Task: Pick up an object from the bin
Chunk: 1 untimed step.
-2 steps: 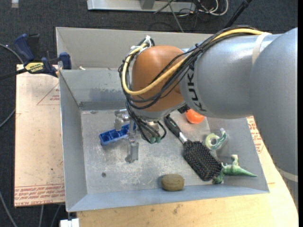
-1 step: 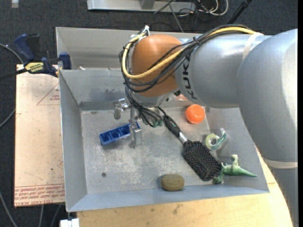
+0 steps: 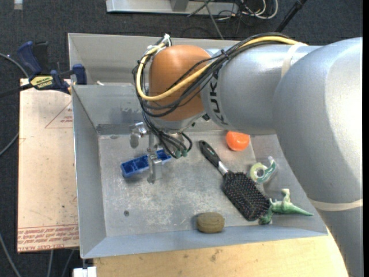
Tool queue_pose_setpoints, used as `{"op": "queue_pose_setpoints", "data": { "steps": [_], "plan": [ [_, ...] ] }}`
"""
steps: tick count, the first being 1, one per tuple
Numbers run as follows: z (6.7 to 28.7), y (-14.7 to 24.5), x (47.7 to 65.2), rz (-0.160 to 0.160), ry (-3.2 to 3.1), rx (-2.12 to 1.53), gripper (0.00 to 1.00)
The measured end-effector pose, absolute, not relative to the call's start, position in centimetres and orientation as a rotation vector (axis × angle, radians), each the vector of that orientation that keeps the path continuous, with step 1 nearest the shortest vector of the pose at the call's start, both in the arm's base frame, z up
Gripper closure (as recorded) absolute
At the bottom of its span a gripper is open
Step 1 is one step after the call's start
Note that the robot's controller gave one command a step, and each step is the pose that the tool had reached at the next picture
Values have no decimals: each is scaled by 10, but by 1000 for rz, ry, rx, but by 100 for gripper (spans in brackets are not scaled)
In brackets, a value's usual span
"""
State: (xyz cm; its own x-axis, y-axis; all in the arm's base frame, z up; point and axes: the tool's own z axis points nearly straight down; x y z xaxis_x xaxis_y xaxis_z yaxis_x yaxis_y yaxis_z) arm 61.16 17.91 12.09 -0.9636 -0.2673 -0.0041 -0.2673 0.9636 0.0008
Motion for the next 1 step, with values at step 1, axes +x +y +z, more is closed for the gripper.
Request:
{"op": "queue_pose_setpoints", "data": {
  "steps": [1],
  "plan": [
    [91,149,585,3,3057,-712,0]
  ]
}}
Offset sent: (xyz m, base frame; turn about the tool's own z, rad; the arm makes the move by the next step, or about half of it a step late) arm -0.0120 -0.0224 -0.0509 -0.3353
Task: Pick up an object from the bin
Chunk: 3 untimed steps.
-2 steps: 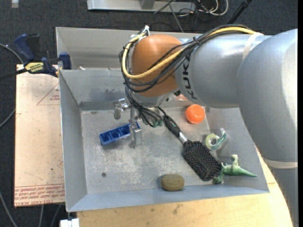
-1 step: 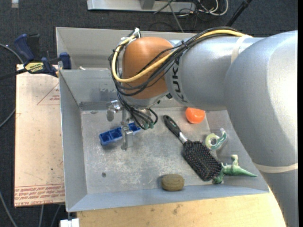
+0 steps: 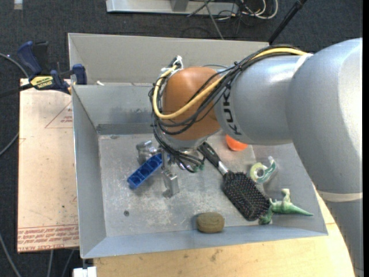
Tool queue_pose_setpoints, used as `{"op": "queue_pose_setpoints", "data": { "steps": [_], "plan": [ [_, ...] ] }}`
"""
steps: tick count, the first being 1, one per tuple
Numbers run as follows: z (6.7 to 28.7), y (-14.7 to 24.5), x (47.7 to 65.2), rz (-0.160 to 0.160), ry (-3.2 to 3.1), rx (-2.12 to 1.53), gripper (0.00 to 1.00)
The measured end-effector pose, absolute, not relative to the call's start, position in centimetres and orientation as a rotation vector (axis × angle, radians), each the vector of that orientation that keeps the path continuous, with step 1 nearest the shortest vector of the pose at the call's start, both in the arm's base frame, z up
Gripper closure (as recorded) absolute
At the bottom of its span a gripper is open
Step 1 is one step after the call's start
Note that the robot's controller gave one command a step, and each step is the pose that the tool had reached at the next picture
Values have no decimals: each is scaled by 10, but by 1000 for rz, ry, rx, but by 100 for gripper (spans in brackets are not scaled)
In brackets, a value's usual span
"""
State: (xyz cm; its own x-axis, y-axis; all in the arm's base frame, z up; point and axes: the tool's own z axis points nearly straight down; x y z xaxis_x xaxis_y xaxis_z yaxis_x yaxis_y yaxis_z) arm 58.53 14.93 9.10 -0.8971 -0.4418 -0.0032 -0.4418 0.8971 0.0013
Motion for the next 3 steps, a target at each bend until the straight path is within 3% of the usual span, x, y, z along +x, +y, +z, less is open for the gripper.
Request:
{"op": "queue_pose_setpoints", "data": {
  "steps": [1,2,3],
  "plan": [
    [70,158,600,4,2997,-931,100],
    [70,158,600,4,2997,-931,100],
    [112,158,600,3,3003,-943,100]
  ]
}}
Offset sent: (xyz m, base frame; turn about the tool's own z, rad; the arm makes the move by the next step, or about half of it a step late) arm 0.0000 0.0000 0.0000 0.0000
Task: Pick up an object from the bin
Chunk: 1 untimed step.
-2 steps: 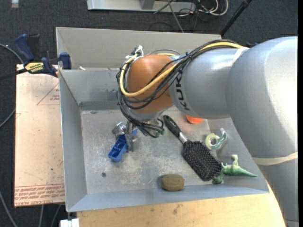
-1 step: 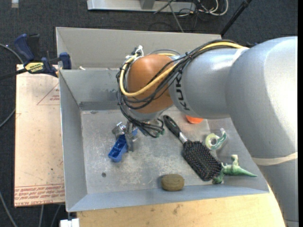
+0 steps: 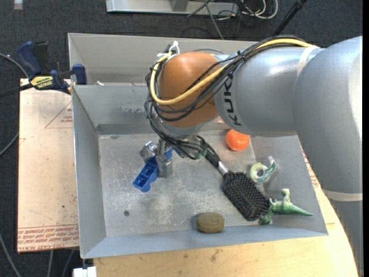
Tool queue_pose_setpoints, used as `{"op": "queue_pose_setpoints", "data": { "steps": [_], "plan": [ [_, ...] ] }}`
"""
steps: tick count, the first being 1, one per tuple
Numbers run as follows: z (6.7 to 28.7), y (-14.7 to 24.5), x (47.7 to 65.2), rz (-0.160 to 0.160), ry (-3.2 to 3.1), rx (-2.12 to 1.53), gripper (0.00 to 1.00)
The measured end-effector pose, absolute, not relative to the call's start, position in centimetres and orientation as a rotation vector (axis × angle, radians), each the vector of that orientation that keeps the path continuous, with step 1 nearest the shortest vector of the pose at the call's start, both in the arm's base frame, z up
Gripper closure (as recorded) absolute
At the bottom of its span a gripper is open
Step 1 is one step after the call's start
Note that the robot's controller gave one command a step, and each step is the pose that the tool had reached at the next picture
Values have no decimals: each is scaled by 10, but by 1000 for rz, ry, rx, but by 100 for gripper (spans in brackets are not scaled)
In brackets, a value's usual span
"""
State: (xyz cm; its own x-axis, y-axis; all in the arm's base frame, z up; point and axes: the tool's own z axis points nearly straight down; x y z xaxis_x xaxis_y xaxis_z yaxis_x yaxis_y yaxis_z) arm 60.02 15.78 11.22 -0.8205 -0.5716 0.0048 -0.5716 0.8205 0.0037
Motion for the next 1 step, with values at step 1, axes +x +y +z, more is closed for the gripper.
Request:
{"op": "queue_pose_setpoints", "data": {
  "steps": [1],
  "plan": [
    [161,156,609,-2,-2992,970,100]
  ]
}}
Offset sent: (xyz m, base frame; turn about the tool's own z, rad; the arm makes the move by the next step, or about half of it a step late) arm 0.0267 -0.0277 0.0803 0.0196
